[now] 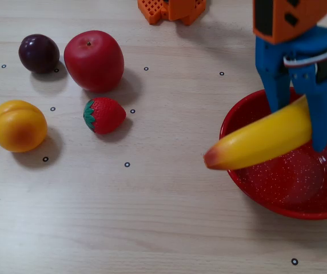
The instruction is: Put the banana in the red bowl.
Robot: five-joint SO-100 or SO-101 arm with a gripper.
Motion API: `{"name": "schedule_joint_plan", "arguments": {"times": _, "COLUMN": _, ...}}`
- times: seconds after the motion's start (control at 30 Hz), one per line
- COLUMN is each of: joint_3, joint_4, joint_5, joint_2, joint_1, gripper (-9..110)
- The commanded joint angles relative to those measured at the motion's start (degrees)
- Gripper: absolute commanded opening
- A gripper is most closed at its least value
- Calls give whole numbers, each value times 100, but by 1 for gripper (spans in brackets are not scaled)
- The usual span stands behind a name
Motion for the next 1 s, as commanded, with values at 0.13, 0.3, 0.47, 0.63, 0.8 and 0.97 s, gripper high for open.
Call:
{"name": "schedule_joint_plan", "arguments": {"times": 0.13, "joint_3": -545, "joint_4": -237, "joint_5": 167, "joint_2": 35, "joint_1": 167, "gripper": 0}}
{"name": "schedule_joint_plan", "arguments": {"times": 0.3, "joint_3": -422, "joint_4": -176, "joint_5": 352, "joint_2": -62, "joint_1": 158, "gripper": 5}}
{"name": "schedule_joint_plan", "arguments": {"times": 0.47, "joint_3": -325, "joint_4": -510, "joint_5": 123, "joint_2": 176, "joint_1": 123, "gripper": 13}}
{"name": "schedule_joint_plan", "arguments": {"times": 0.63, "joint_3": 132, "joint_4": -861, "joint_5": 88, "joint_2": 721, "joint_1": 132, "gripper": 14}}
{"name": "schedule_joint_plan", "arguments": {"times": 0.8, "joint_3": 650, "joint_4": -1046, "joint_5": 97, "joint_2": 1081, "joint_1": 114, "gripper": 14}}
{"name": "schedule_joint_plan", "arguments": {"times": 0.97, "joint_3": 800, "joint_4": -1028, "joint_5": -9, "joint_2": 1301, "joint_1": 53, "gripper": 17}}
